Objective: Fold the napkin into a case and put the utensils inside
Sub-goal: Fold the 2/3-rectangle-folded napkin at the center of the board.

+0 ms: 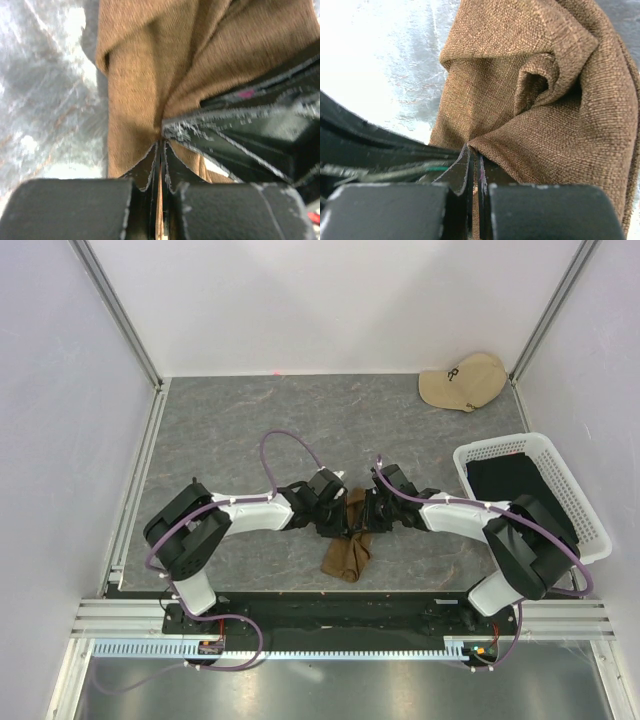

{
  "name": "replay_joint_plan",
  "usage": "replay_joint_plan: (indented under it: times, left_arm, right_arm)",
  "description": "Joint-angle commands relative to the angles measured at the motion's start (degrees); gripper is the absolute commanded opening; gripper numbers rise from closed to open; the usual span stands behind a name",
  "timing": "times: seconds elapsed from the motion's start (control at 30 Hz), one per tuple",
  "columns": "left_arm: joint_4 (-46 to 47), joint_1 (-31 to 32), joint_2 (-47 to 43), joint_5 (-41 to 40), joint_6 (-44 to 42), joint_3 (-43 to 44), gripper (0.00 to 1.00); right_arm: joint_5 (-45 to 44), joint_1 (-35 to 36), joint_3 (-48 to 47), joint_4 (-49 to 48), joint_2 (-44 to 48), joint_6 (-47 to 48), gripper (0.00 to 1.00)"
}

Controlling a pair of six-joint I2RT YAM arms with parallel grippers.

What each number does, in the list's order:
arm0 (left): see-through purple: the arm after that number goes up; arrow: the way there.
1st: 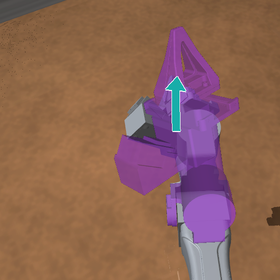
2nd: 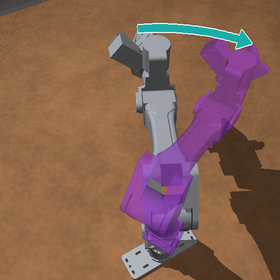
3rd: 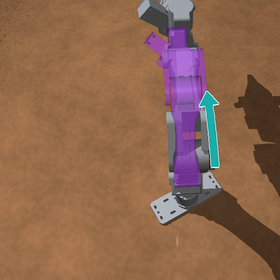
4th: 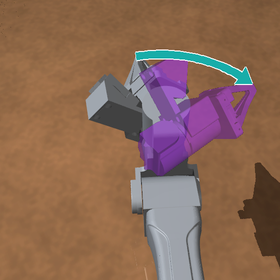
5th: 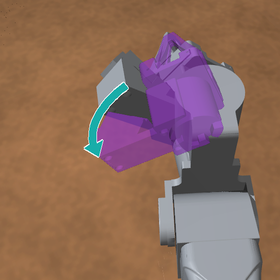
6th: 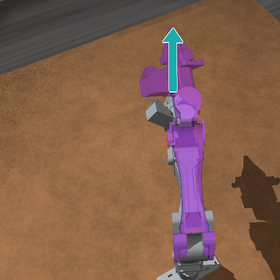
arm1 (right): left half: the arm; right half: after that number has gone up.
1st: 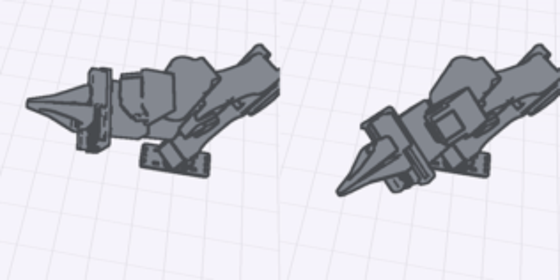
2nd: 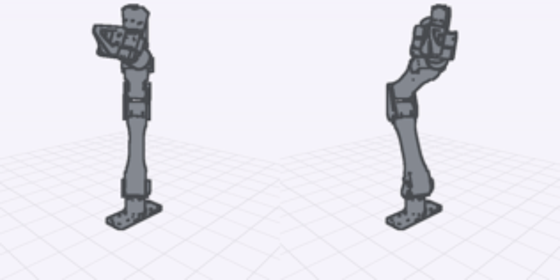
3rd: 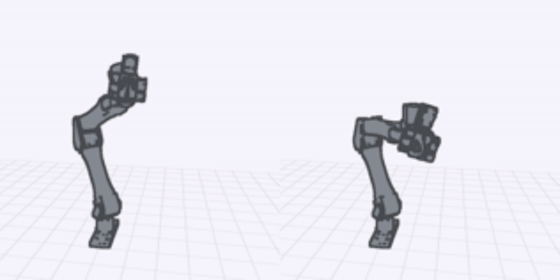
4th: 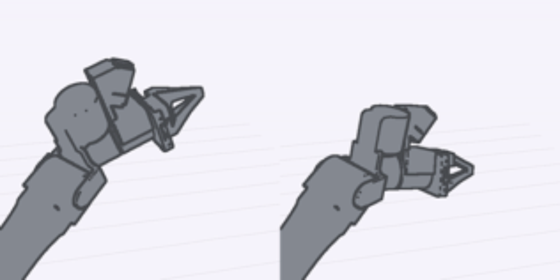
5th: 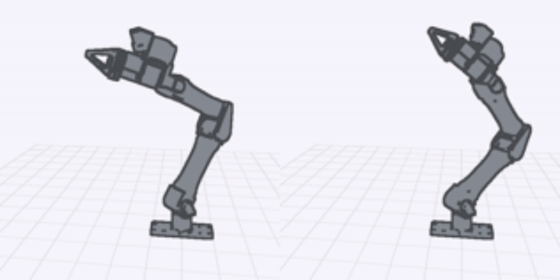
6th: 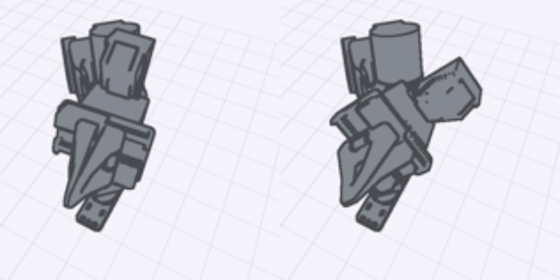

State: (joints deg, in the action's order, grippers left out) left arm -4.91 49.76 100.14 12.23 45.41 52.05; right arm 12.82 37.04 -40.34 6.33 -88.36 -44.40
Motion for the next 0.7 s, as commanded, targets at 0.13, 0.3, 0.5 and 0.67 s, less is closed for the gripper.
replay_joint_plan:
  times: [0.13,0.3,0.5,0.67]
  left_arm:
    - [-7.04,0.52,-9.24,-5.97,-0.58,-0.54,0.14]
    - [-7.93,0.52,-7.42,-7.23,-1.81,-0.99,0.07]
    - [0.06,1.48,-2.49,-4.50,2.48,-4.14,0.04]
    - [2.62,2.97,-0.30,-4.67,4.69,-4.94,0.03]
  right_arm:
    - [-0.52,0.32,-2.11,-1.23,-1.20,1.16,0.00]
    - [-0.95,0.40,-2.64,0.35,-0.59,2.39,0.01]
    - [-2.80,0.84,-3.26,2.28,1.34,2.74,0.01]
    - [-2.45,1.55,-3.52,2.81,1.96,2.13,0.00]
